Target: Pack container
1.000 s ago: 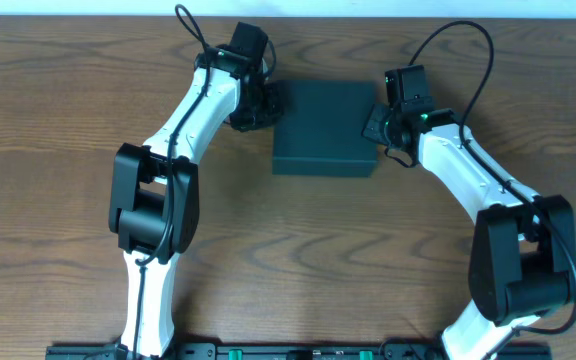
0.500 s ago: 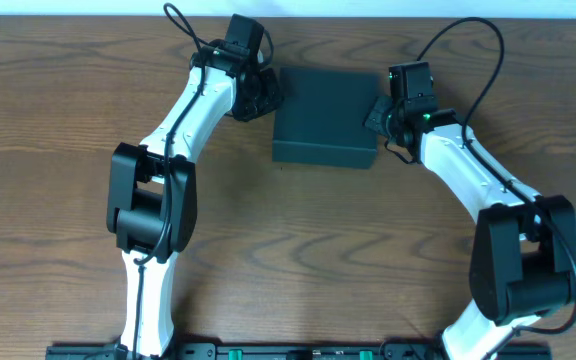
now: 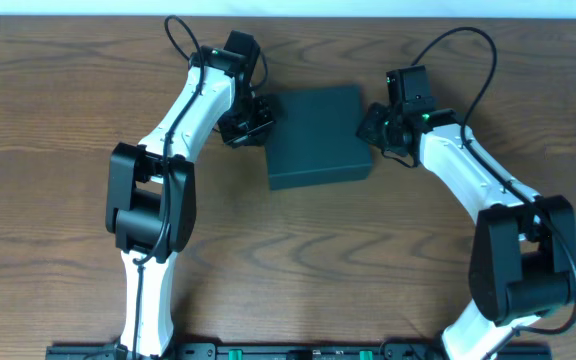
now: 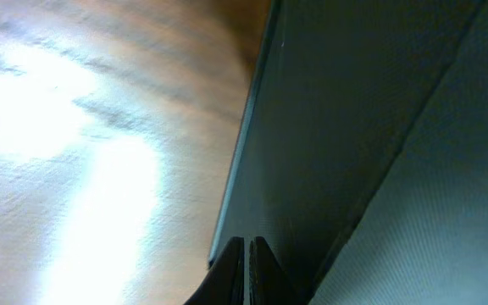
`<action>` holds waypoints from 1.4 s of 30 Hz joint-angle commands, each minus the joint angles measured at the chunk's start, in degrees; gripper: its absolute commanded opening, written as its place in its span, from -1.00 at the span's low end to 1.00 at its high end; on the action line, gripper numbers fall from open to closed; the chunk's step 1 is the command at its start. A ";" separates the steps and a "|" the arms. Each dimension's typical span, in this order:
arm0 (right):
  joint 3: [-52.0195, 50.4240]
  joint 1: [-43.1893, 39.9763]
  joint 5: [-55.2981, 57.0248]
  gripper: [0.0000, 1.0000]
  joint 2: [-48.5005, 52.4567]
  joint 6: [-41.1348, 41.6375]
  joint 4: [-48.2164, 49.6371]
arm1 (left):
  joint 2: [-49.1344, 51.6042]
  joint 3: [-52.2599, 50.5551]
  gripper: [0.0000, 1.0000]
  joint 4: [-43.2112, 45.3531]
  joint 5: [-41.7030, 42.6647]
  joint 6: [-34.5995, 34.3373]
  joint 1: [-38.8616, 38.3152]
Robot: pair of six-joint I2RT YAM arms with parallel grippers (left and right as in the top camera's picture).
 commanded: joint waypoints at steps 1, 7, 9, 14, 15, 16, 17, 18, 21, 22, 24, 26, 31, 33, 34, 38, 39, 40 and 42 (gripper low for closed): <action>0.61 5.31 -12.13 -0.97 0.07 0.96 0.24 | -1.25 0.22 -0.88 -1.38 0.24 1.53 -1.95; 0.61 9.25 -11.82 -0.97 0.07 1.01 -2.60 | -2.10 0.22 -0.88 -3.06 -0.17 4.28 -1.95; 0.61 9.79 -11.78 -0.97 0.07 1.01 -3.67 | -2.10 0.22 -0.88 -3.89 -0.20 4.48 -1.95; 0.61 11.17 -11.15 -0.97 0.07 1.01 -5.40 | -2.10 0.22 -0.89 -5.60 -0.22 5.53 -1.95; 0.61 11.39 -10.93 -0.97 0.07 1.03 -5.88 | -2.10 0.22 -0.88 -5.53 -0.39 5.90 -1.95; 0.61 11.54 -10.73 -0.97 0.07 1.05 -6.21 | -2.10 0.22 -0.88 -5.46 -0.79 5.97 -1.95; 0.61 11.69 -10.29 -0.97 0.07 1.31 -6.64 | -2.10 0.22 -0.89 -5.33 -1.25 5.99 -1.95; 0.61 11.91 -9.66 -0.98 0.07 1.66 -7.08 | -2.10 0.22 -0.88 -5.09 -1.31 5.99 -1.95; 0.61 12.04 -8.74 -0.97 0.07 2.10 -8.09 | -2.10 0.22 -0.88 -4.22 -1.53 5.97 -1.95; 0.61 12.04 -8.72 -0.97 0.07 2.36 -8.37 | -2.10 0.22 -0.88 -3.91 -1.66 5.97 -1.95; 0.61 12.04 -8.52 -0.97 0.07 2.54 -9.03 | -2.10 0.22 -0.89 -3.50 -1.68 5.97 -1.95; 0.61 11.98 -8.33 -0.97 0.07 2.54 -9.90 | -2.10 0.22 -0.88 -3.45 -1.68 5.97 -1.95; 0.61 11.98 -7.52 -0.97 0.07 2.51 -10.32 | -2.10 0.22 -0.88 -3.72 -1.68 5.97 -1.95; 0.61 11.98 -6.27 -0.97 0.07 2.51 -10.38 | -2.10 0.22 -0.88 -4.04 -1.66 5.97 -1.95; 0.61 11.98 -5.77 -0.97 0.07 2.49 -10.38 | -2.10 0.22 -0.88 -4.35 -1.66 5.97 -1.95; 0.61 11.85 -4.33 -0.97 0.07 2.47 -10.12 | -2.10 0.22 -0.88 -6.32 -1.66 5.97 -2.05; 0.61 11.72 -4.33 -0.97 0.07 2.49 -10.05 | -2.10 0.22 -0.88 -6.82 -1.66 5.97 -2.08; 0.61 11.58 -4.33 -0.97 0.07 2.49 -10.03 | -2.10 0.22 -0.88 -7.17 -1.66 5.97 -2.08; 0.61 11.15 -4.33 -0.98 0.07 2.47 -10.01 | -2.10 0.22 -0.88 -7.74 -1.70 5.97 -2.05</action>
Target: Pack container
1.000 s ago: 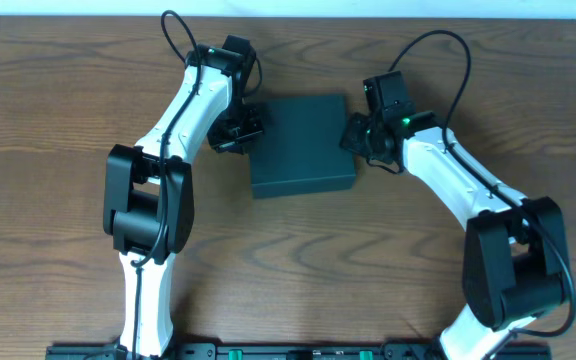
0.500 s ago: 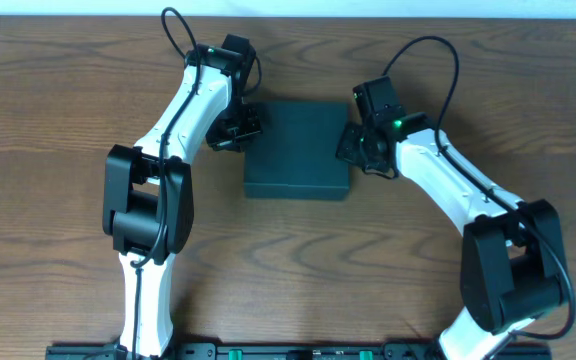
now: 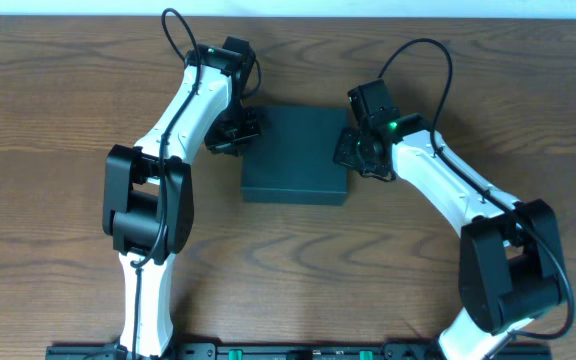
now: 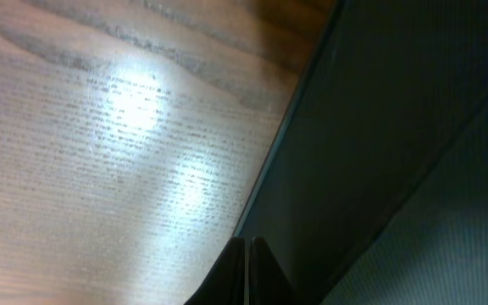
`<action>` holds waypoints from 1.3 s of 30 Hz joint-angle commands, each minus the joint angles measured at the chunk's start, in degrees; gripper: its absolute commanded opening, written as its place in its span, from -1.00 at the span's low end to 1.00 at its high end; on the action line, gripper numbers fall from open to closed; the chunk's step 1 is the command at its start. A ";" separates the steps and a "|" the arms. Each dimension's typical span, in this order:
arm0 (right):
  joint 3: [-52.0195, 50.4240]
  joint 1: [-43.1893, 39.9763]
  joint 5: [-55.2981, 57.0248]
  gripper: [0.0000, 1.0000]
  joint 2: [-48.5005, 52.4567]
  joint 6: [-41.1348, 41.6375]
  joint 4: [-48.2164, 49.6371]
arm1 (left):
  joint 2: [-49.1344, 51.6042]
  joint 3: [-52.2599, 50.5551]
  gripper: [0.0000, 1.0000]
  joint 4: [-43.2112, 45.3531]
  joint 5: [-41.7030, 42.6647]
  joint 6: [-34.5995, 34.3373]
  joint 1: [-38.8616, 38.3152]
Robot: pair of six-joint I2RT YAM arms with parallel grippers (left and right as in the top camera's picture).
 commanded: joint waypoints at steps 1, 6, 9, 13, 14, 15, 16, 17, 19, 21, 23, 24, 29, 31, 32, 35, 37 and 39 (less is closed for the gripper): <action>-0.04 2.73 -7.69 -0.97 0.76 1.36 1.11 | -1.20 0.22 -0.88 -0.44 8.07 -0.02 -2.51; -0.04 1.81 -7.50 -0.97 0.76 1.33 1.05 | -1.20 0.22 -0.88 -0.28 6.16 -0.04 -2.51; -0.04 1.62 -5.95 -0.97 0.74 1.33 0.90 | -1.20 0.22 -0.88 -0.07 4.20 -0.04 -2.49; -0.04 1.60 -3.96 -0.97 0.74 1.31 0.87 | -1.20 0.22 -0.88 -0.07 2.51 -0.04 -2.49; -0.04 1.60 -3.50 -0.97 0.74 1.29 0.81 | -1.20 0.22 -0.88 -0.04 2.49 -0.04 -2.49; -0.04 1.55 -2.71 -0.97 0.74 1.29 0.61 | -1.20 0.22 -0.89 0.07 2.12 -0.04 -2.49; -0.04 1.49 -2.05 -0.97 0.74 1.29 0.39 | -1.20 0.22 -0.88 0.13 1.40 -0.07 -2.49; -0.02 1.38 -1.68 -0.97 0.74 1.29 0.15 | -1.20 0.22 -0.88 0.17 0.96 -0.07 -2.49; -0.02 0.94 -1.64 -0.97 0.74 1.11 -0.20 | -1.20 0.22 -0.88 0.13 -0.63 -0.02 -2.49; -0.02 0.52 -0.83 -0.97 0.74 1.07 -0.57 | -1.20 0.22 -0.88 0.13 -2.14 -0.02 -2.49; -0.02 0.13 0.07 -0.97 0.74 1.11 -1.11 | -1.20 0.22 -0.88 0.13 -3.28 -0.04 -2.49; -0.02 0.00 0.63 -0.97 0.74 1.11 -1.49 | -1.20 0.22 -0.88 0.13 -3.76 -0.02 -2.49; -0.02 -0.26 4.94 -0.98 0.74 -1.53 -2.56 | -1.20 0.22 -0.88 0.07 -8.13 0.00 -2.49; 0.00 -0.26 6.38 -0.97 0.74 -2.73 -3.17 | -1.20 0.22 -0.88 0.09 -10.05 1.11 -2.45; 0.09 -0.26 7.04 -0.97 0.72 -3.56 -3.39 | -1.20 0.22 -0.88 -0.02 -11.06 1.53 -2.40; 0.42 -0.48 10.49 -0.97 0.37 -3.87 -3.72 | -1.20 0.22 -0.89 -0.57 -14.21 2.40 -2.10; 0.96 -0.92 12.09 -0.98 -0.04 -4.13 -4.17 | -1.29 0.22 -0.88 -1.16 -15.56 2.45 -1.60; 1.99 -1.75 13.79 -0.98 -0.72 -4.76 -5.20 | -1.42 0.22 -0.88 -1.81 -17.09 2.56 -0.63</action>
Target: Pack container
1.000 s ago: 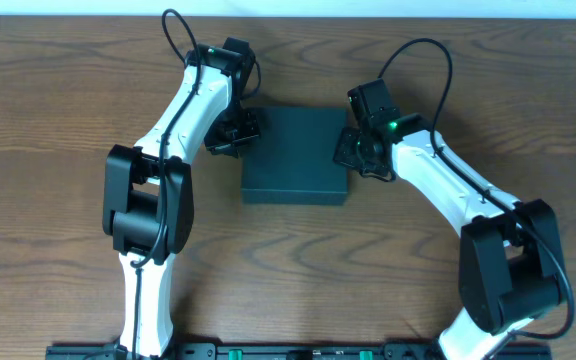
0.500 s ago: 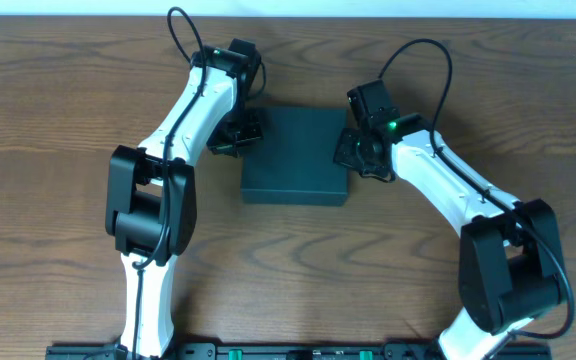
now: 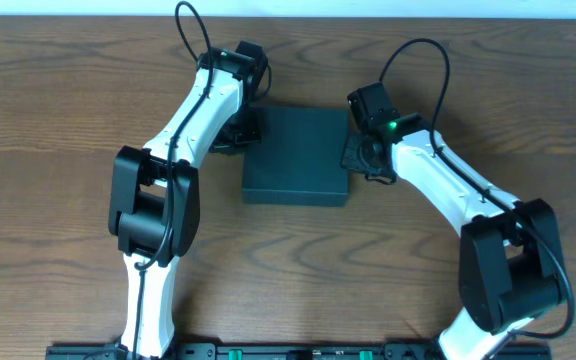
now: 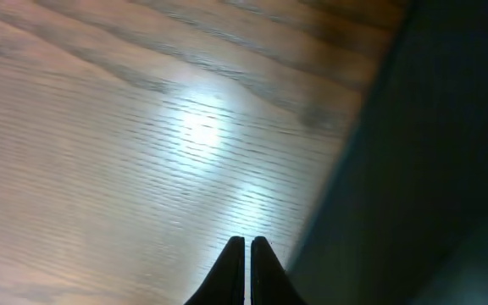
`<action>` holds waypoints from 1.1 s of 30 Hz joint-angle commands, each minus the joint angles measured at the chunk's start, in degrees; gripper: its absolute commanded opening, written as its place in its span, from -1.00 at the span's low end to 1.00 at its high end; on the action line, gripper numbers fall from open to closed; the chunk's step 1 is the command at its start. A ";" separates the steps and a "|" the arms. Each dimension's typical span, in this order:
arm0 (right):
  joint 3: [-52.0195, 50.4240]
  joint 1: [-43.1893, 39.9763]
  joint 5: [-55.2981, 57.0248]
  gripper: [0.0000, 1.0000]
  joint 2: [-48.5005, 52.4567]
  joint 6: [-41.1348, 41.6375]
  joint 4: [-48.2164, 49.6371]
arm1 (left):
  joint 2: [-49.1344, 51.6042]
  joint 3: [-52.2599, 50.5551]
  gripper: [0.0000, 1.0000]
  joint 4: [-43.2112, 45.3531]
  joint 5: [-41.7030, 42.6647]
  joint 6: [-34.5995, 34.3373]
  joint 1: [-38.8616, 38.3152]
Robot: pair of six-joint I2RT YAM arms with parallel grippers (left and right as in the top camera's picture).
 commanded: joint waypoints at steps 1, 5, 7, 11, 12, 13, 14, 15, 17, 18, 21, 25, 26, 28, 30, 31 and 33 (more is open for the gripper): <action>2.54 -1.77 5.25 -0.97 -1.27 -2.51 -1.01 | -1.55 0.24 -0.88 -1.29 -5.31 1.05 2.05; 4.57 -3.96 5.73 -0.97 -4.04 -6.62 -2.62 | -4.09 0.61 -0.88 -3.56 -7.08 2.75 4.68; 5.70 -4.96 5.73 -0.98 -5.92 -8.26 -3.93 | -7.04 0.63 -0.88 -3.52 -8.83 4.02 5.64; 8.92 -6.12 5.73 -0.97 -10.99 -11.39 -9.29 | -15.54 0.63 -0.88 -3.17 -10.25 9.42 7.10; 9.49 -6.16 5.73 -0.97 -12.44 -12.31 -10.60 | -17.70 0.63 -0.88 -3.23 -10.21 10.36 7.39; 9.97 -6.14 5.73 -0.97 -13.70 -12.90 -11.69 | -19.56 0.63 -0.88 -3.43 -10.21 10.91 7.52; 10.47 -6.14 5.73 -0.97 -15.34 -13.62 -13.03 | -21.77 0.63 -0.88 -3.67 -10.21 11.15 7.63; 10.78 -6.03 5.68 -0.98 -17.03 -14.47 -14.08 | -23.63 0.63 -0.88 -3.93 -10.16 11.13 7.72; 11.08 -5.99 5.53 -0.95 -20.70 -16.24 -15.91 | -28.33 0.63 -0.89 -4.42 -9.42 11.10 7.72; 11.08 -5.99 5.38 -0.92 -22.73 -17.33 -16.76 | -30.18 0.63 -0.88 -4.50 -8.85 11.13 7.69; 11.08 -5.99 5.03 -0.73 -29.00 -20.81 -19.50 | -37.05 0.63 -0.88 -5.55 -5.97 12.52 7.69; 11.08 -5.99 0.33 -0.08 -37.00 -25.94 -23.04 | -44.39 0.63 -0.88 -9.49 -3.61 16.17 7.69; 11.08 -5.99 -1.09 0.06 -39.01 -26.91 -24.00 | -46.10 0.63 -0.76 -10.82 -3.04 18.08 7.69; 11.08 -5.99 -3.63 0.37 -44.06 -29.38 -26.62 | -50.03 0.63 -0.41 -14.84 -1.90 22.62 7.69; 11.08 -5.99 -3.89 0.56 -47.39 -29.75 -28.94 | -52.48 0.63 -0.16 -18.08 -0.85 24.44 7.69; 11.08 -5.99 -4.07 0.67 -49.33 -30.08 -30.40 | -53.96 0.63 -0.07 -20.24 0.20 25.07 7.69; 11.08 -5.99 -4.24 0.85 -52.41 -30.58 -33.03 | -56.63 0.63 0.05 -23.82 2.05 25.09 7.69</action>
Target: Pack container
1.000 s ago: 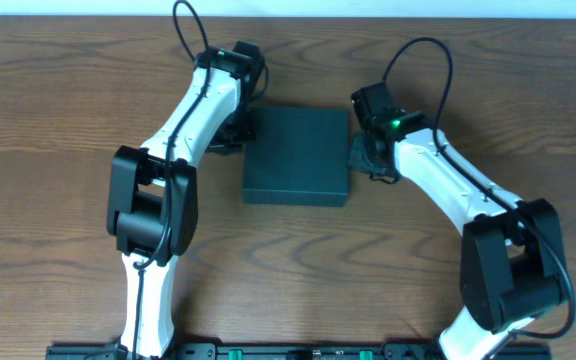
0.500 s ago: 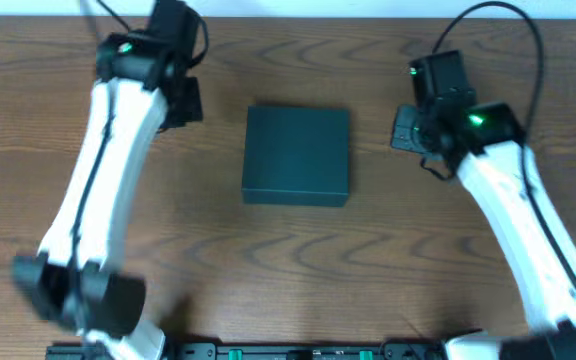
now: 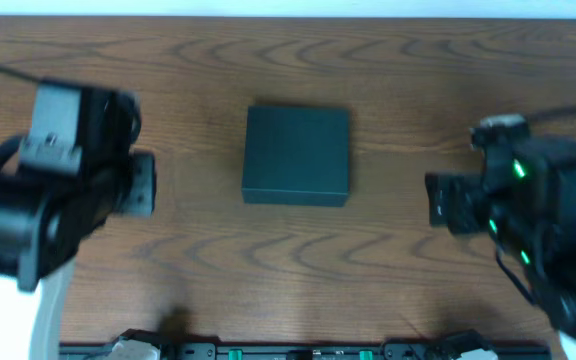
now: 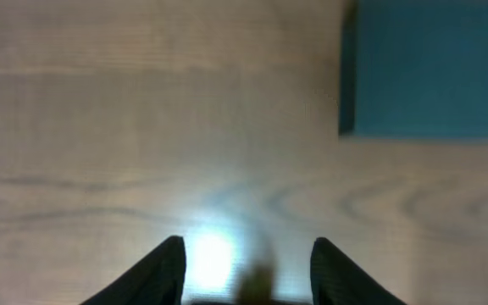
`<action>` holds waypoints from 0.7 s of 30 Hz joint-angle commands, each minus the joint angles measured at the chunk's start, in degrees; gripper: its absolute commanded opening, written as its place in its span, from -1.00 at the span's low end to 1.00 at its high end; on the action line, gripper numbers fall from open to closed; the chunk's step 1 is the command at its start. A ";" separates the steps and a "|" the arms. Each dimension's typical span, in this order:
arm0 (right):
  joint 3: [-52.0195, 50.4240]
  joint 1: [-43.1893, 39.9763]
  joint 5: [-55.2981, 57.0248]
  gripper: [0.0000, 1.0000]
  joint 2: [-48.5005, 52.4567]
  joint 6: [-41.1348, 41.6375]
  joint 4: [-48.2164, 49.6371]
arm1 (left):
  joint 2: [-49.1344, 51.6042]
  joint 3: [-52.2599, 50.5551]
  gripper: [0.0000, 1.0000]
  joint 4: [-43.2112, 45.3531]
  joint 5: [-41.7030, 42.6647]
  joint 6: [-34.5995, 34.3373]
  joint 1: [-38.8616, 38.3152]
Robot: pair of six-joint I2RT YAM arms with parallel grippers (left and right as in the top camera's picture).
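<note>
The dark closed container point(image 3: 296, 155) lies flat at the middle of the wooden table point(image 3: 388, 60), with nothing touching it. In the left wrist view the same container point(image 4: 430, 68) shows at the top right. My left gripper point(image 4: 246, 247) hangs high above bare wood to the container's left, open and holding nothing. Both arms are lifted near the overhead camera and look large and blurred: the left arm point(image 3: 58, 190) at the left, the right arm point(image 3: 528, 210) at the right. The right arm's fingers cannot be made out.
Bare wooden table surrounds the container on all sides. A dark rail point(image 3: 288, 350) runs along the front edge of the table.
Both arms have left the container's sides and now stand raised and wide apart, left and right. My left gripper was shut and is now open. The container has stayed in place.
At first both grippers pressed against opposite sides of the container, which lay skewed further right. Then it lay squared up and more to the left, with the grippers still beside it. Now both arms are withdrawn and it sits alone.
</note>
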 commanded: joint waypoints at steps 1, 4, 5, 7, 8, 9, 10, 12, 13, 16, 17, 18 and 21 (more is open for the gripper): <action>0.70 -0.04 -1.55 0.98 -4.11 -2.21 -2.86 | -3.58 0.59 0.13 -4.02 3.89 3.21 0.33; 0.70 -0.04 -1.95 0.98 -7.45 -2.23 -6.78 | -8.57 0.50 0.63 -4.61 6.95 3.41 0.33; 0.70 -0.04 -2.25 0.98 -8.39 -2.23 -8.13 | -10.21 0.50 0.91 -4.66 7.82 3.37 0.33; 0.70 -0.04 -3.87 0.98 -9.66 -2.67 -10.32 | -13.55 0.50 0.91 -4.66 8.81 2.80 0.33; 0.70 -0.04 -5.25 0.99 -10.19 -3.28 -11.30 | -15.34 0.50 0.91 -4.66 9.97 2.67 0.33; 0.70 -0.04 -6.40 0.99 -10.69 -3.67 -12.26 | -17.14 0.50 0.91 -4.66 11.19 2.69 0.33; 0.70 -0.04 -7.19 0.99 -11.19 -3.74 -13.20 | -18.97 0.50 0.91 -4.68 12.04 2.67 0.33; 0.70 -0.04 -7.72 0.98 -12.50 -3.72 -15.19 | -23.43 0.50 0.91 -4.66 12.26 2.45 0.33; 0.72 -0.04 -7.72 0.99 -13.57 -3.69 -15.87 | -26.08 0.50 0.91 -4.66 11.80 2.47 0.33; 0.72 -0.04 -8.22 0.98 -17.03 -2.99 -16.65 | -31.74 0.50 0.91 -4.66 10.03 2.47 0.35; 0.72 -0.04 -8.41 0.98 -18.45 -2.99 -17.00 | -33.35 0.50 0.91 -4.66 9.70 2.49 0.35; 0.72 -0.04 -8.37 0.98 -19.65 -2.71 -17.51 | -35.15 0.50 0.91 -4.68 9.14 2.49 0.35; 0.72 -0.13 -8.28 0.99 -24.02 -2.25 -19.69 | -39.47 0.50 0.91 -4.66 7.50 2.45 0.35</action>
